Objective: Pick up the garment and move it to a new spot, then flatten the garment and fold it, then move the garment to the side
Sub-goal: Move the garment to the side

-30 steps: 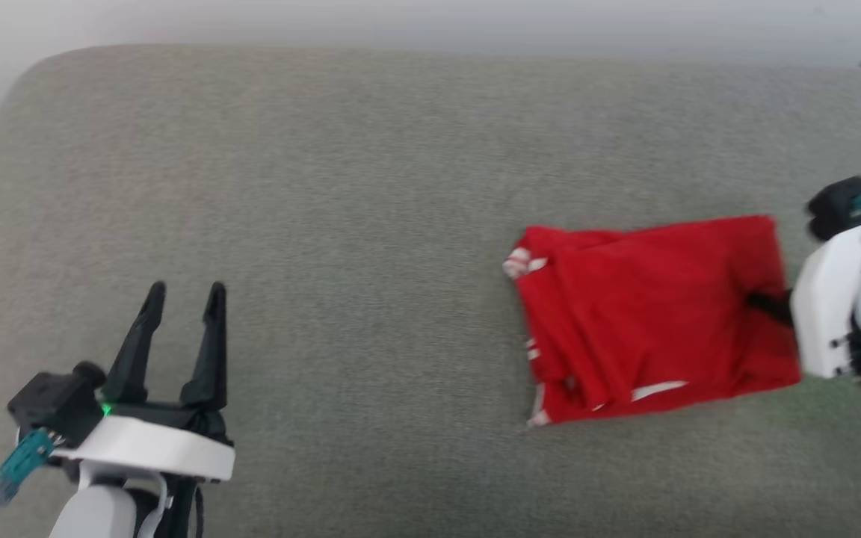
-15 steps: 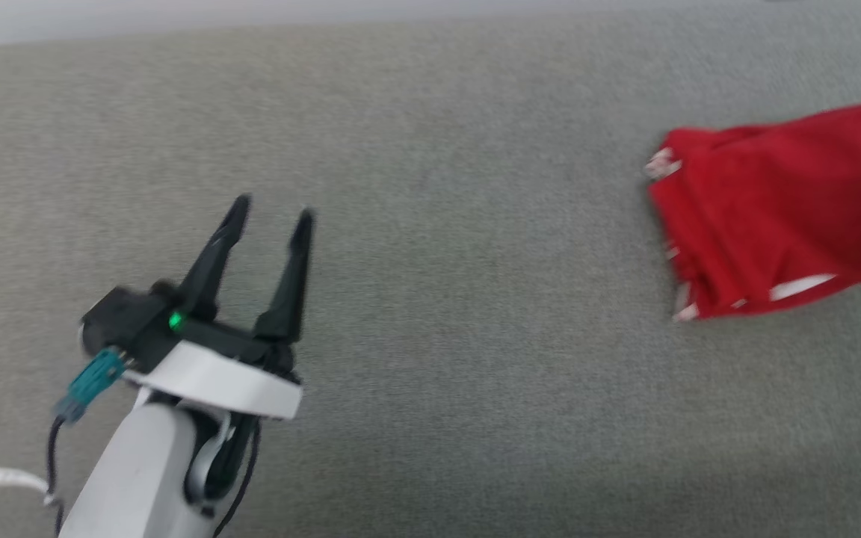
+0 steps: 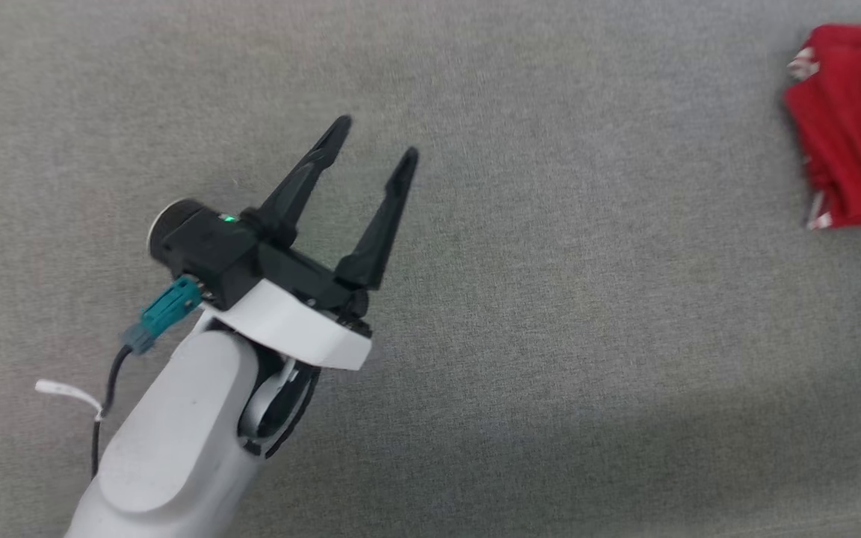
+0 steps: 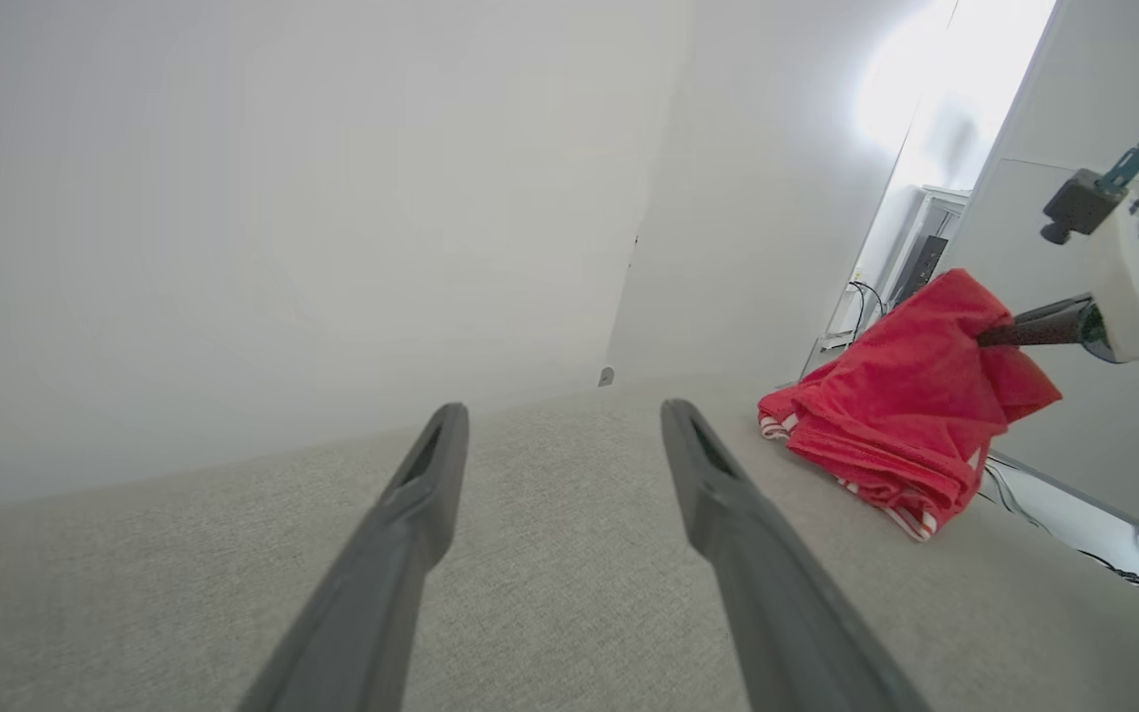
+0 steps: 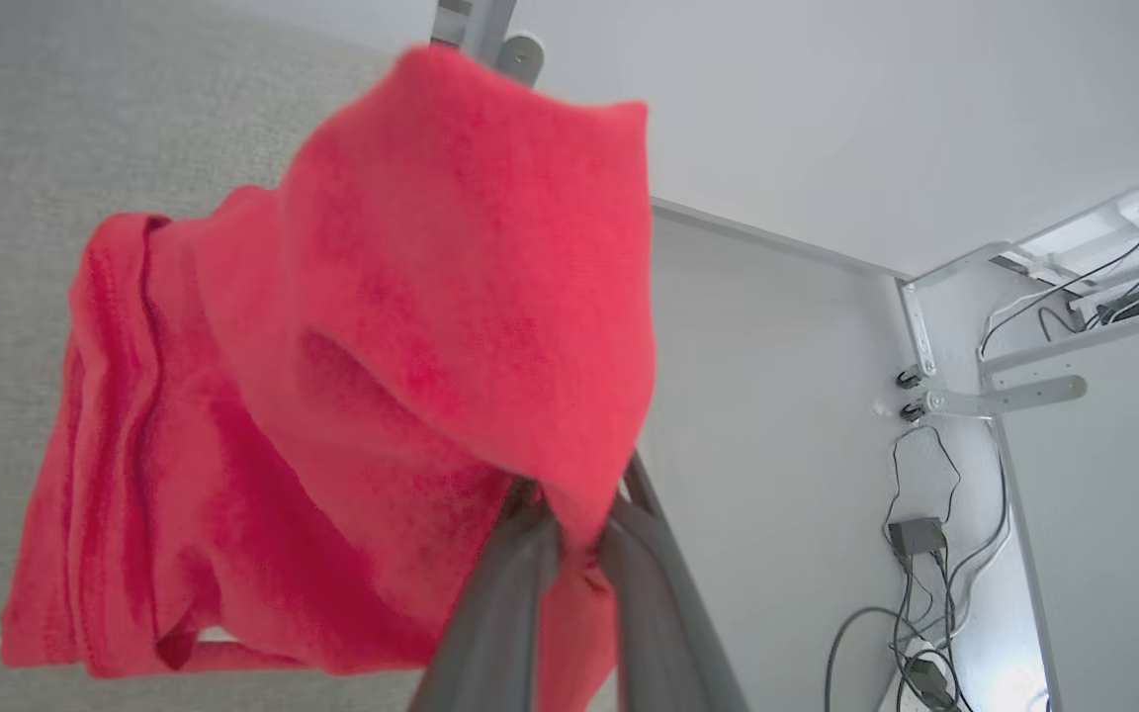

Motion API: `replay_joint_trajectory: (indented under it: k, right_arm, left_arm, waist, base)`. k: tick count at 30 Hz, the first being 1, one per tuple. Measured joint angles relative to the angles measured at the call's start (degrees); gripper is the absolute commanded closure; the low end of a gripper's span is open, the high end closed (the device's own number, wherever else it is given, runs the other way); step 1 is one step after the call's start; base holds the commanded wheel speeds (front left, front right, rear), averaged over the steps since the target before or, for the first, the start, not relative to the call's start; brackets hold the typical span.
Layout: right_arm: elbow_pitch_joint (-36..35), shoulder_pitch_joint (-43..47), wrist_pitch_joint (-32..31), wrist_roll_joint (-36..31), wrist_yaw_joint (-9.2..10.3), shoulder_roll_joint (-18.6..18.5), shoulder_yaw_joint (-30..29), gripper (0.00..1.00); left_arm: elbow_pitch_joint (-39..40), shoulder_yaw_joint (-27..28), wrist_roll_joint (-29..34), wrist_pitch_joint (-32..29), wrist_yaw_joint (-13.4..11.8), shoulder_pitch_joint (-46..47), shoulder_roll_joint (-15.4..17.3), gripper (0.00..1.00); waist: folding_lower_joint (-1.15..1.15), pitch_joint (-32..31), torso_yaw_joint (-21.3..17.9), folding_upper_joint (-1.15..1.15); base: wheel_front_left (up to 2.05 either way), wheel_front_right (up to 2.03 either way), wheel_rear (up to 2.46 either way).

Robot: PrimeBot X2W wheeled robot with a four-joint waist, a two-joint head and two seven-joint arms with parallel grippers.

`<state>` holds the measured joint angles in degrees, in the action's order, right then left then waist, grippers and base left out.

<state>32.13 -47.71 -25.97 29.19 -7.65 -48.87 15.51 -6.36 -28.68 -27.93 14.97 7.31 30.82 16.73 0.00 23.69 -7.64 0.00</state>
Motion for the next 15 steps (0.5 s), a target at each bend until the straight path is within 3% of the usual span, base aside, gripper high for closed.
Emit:
replay_joint_trajectory:
  k: [6,15]
  right_arm:
    - [7.2,-3.6,2.8,-6.6,0.00,0.2,-4.1,1.00]
    - [17.2,-6.7,6.8,-14.7,0.00,5.7,-10.5,1.00]
  left_arm:
    - [-0.1,-2.9,-0.4,0.0,0.0,3.1,-0.2,0.00]
    - [-0.3,-5.4,-0.9,0.0,0.0,5.7,-0.2,0.00]
  waist:
    - [0.00,2.8,-0.2,0.00]
    - [0.00,6.0,1.9,0.00]
  base:
    - [0.00,0.00,0.00]
    - [0.00,0.00,0.00]
